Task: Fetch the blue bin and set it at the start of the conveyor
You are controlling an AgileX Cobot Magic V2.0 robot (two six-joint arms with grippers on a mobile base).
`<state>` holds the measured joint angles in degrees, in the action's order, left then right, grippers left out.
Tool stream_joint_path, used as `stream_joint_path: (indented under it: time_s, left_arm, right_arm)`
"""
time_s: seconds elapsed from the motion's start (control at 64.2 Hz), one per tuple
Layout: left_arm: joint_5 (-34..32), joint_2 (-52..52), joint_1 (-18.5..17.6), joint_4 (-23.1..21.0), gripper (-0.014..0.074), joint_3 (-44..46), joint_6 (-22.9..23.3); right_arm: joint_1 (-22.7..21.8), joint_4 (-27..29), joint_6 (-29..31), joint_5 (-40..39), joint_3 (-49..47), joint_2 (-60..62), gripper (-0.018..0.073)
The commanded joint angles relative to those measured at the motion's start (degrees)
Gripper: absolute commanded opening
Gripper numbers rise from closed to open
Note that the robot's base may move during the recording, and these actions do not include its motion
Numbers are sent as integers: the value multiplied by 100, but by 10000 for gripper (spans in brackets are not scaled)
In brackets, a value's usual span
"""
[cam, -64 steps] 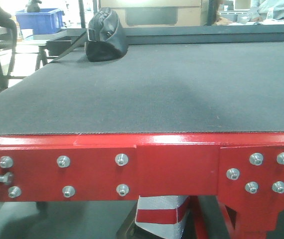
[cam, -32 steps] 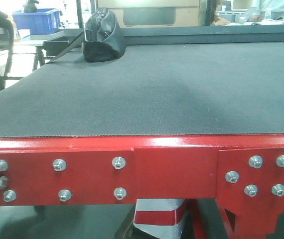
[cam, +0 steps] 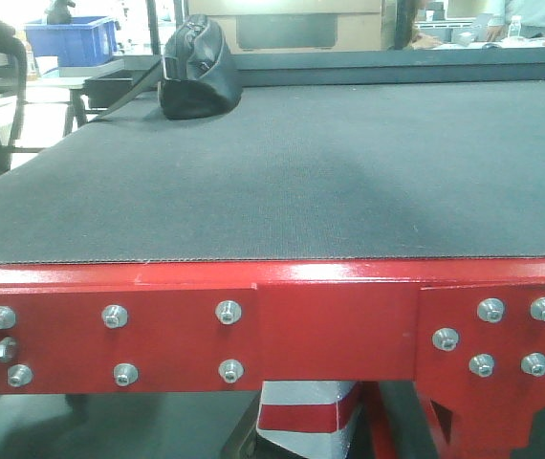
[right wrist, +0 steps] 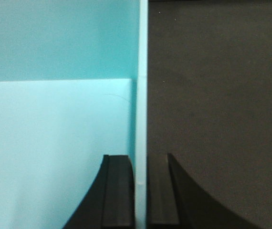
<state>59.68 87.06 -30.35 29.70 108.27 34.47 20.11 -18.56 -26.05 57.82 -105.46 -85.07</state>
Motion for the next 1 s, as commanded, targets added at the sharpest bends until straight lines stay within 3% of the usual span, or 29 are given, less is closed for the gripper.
stream_joint_path:
  time_s: [0.0, 0.109, 0.265, 0.499, 0.733, 0.826, 0.982]
  left_arm:
    - [-118, -46, -28, 211, -111, 55, -35]
    - [-354, -46, -28, 212, -111, 55, -35]
    - [-155, -30, -18, 212, -111, 55, -35]
    - [288, 123, 189, 23, -111, 55, -14]
    - [438, 253, 250, -126, -111, 21, -14]
    - [428, 340, 265, -168, -111, -43, -14]
    - [428, 524, 274, -408, -111, -142, -14]
  right_arm:
    - [-7, -33, 70, -81, -66, 71, -159]
    - [5, 249, 70, 78, -116, 97, -159]
    - [112, 258, 70, 231, -116, 107, -159]
    - [446, -207, 70, 307, -116, 107, -159]
    - [436, -392, 70, 317, -116, -113, -159]
    - [436, -392, -325, 206, -79, -220, -159]
    - [436, -392, -495, -160, 271, -289, -159]
